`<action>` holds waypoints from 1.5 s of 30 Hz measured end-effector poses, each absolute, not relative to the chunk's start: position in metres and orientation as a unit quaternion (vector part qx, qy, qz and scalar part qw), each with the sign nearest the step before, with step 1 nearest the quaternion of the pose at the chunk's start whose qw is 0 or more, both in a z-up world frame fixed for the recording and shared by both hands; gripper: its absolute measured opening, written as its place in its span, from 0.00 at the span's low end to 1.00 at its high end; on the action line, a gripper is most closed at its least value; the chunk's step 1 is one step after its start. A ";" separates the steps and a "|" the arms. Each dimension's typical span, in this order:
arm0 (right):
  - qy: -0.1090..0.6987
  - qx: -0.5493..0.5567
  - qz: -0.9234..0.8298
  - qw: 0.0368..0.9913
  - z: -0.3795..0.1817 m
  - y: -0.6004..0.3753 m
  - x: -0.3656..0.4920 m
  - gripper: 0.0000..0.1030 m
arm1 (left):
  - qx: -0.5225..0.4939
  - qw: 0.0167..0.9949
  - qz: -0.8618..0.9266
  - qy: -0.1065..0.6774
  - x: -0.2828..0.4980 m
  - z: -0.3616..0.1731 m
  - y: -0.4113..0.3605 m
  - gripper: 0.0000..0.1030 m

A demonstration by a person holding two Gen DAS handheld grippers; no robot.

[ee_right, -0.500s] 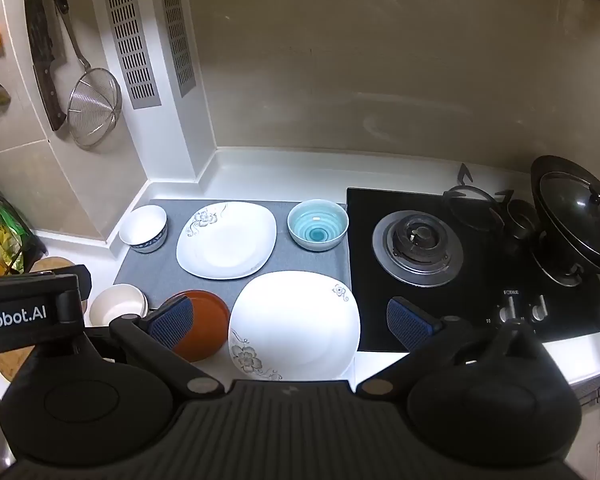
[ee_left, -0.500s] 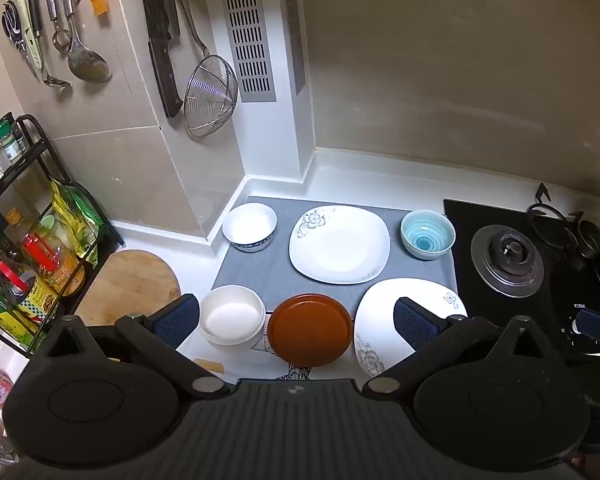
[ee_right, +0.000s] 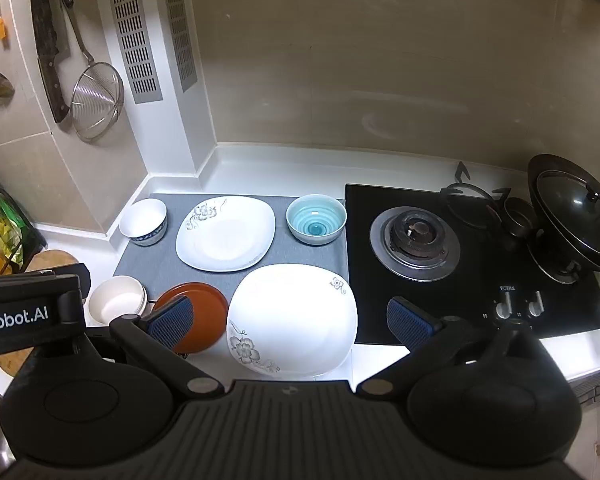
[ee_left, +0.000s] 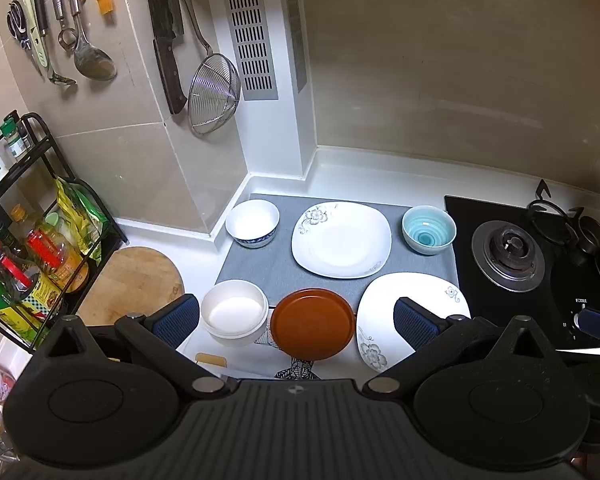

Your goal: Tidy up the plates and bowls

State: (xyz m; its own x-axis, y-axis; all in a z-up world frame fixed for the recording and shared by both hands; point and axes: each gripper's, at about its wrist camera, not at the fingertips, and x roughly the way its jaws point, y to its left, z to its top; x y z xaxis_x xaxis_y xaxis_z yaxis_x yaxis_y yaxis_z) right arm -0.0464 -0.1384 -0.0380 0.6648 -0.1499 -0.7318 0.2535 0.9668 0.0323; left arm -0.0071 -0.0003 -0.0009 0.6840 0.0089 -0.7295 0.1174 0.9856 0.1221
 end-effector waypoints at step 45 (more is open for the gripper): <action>0.430 0.145 -0.078 0.888 -0.131 -0.195 0.037 1.00 | 0.059 0.910 -0.145 0.385 0.114 -0.099 0.009 0.88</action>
